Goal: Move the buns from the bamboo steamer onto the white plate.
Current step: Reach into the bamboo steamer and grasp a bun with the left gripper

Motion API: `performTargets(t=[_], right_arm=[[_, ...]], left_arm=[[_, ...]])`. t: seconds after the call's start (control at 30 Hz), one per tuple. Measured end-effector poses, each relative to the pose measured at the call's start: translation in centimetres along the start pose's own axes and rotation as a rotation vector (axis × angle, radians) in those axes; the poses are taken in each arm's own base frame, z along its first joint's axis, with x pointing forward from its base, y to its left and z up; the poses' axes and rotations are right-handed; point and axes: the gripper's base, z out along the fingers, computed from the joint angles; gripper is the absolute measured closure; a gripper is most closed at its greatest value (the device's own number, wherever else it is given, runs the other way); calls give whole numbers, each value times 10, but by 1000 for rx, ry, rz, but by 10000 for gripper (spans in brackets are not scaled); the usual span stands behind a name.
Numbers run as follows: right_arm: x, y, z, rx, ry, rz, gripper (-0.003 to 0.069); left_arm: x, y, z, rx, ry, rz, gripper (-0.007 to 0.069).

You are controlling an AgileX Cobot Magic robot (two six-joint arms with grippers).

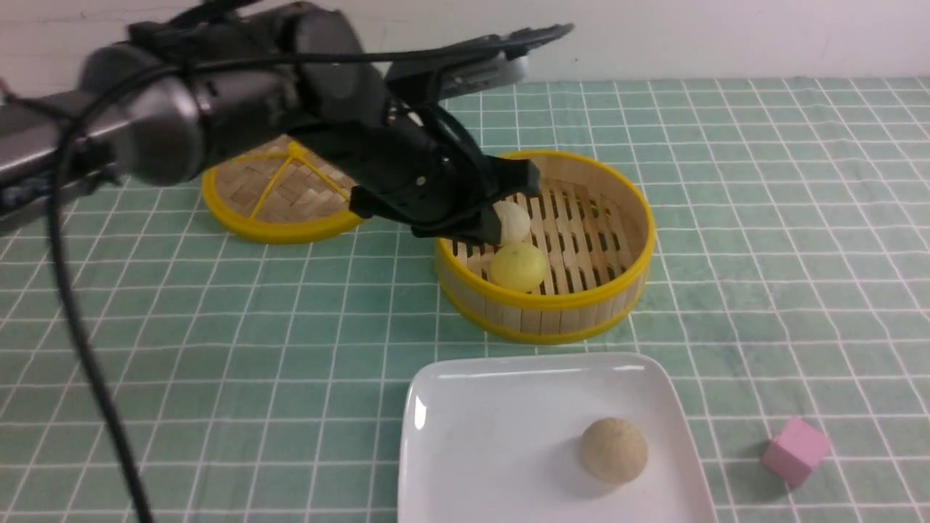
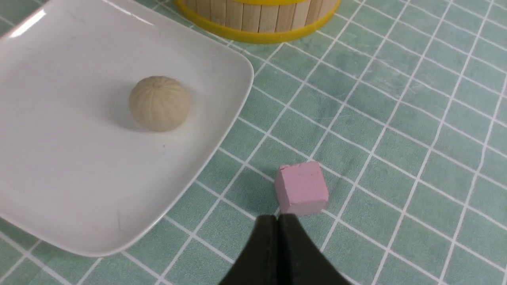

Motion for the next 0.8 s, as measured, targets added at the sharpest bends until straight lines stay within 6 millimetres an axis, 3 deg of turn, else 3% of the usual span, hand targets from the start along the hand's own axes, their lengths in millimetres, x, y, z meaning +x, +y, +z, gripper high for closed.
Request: performTargets(t=[0.2, 0.53, 0.67, 0.8], right_arm=[[0, 0, 0, 3, -6, -4, 666], [0, -1, 1, 17, -5, -18, 659], [0, -2, 1, 19, -6, -20, 657], [0, -2, 1, 19, -7, -20, 655]], left_arm=[[-19, -12, 48, -87, 23, 101, 333], [-10, 1, 94, -127, 83, 107, 323], [-8, 3, 101, -130, 90, 105, 429], [-8, 3, 99, -134, 107, 105, 589]])
